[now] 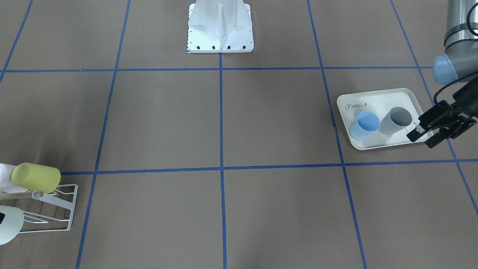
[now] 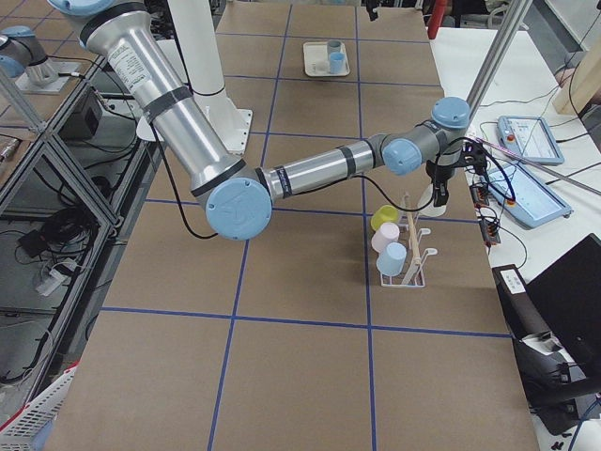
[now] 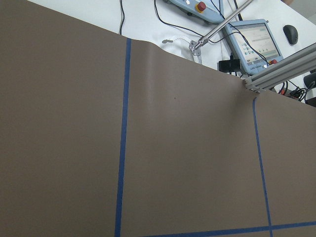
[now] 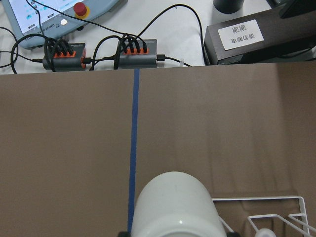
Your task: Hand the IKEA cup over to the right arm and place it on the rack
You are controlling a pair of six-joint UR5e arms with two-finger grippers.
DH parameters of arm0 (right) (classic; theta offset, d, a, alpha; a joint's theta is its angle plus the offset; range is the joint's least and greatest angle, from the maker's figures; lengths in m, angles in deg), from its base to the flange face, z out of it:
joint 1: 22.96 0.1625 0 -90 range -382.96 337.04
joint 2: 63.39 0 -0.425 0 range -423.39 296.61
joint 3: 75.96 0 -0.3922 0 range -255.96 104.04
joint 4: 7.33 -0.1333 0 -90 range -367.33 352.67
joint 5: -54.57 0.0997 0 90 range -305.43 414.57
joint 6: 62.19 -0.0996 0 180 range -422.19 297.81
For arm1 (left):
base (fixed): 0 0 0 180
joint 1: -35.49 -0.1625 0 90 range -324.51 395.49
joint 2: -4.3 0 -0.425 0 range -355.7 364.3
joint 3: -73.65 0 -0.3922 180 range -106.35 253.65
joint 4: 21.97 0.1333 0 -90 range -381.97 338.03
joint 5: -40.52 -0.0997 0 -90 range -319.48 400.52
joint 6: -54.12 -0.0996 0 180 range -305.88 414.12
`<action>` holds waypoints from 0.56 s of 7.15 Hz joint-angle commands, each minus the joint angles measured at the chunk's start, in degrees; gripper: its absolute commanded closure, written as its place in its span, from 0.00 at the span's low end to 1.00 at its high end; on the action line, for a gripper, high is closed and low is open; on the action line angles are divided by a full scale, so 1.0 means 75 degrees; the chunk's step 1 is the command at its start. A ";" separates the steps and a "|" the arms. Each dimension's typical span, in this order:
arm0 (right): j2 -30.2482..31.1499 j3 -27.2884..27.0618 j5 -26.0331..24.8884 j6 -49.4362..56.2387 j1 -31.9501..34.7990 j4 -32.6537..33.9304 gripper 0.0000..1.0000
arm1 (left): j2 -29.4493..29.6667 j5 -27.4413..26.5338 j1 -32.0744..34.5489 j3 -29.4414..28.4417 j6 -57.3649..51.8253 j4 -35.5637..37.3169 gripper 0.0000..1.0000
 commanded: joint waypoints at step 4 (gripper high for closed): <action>0.0097 0.0198 0.0145 0.0025 -0.0162 -0.0031 0.40 | -0.0012 0.0009 0.0002 0.0054 0.0025 0.0000 0.00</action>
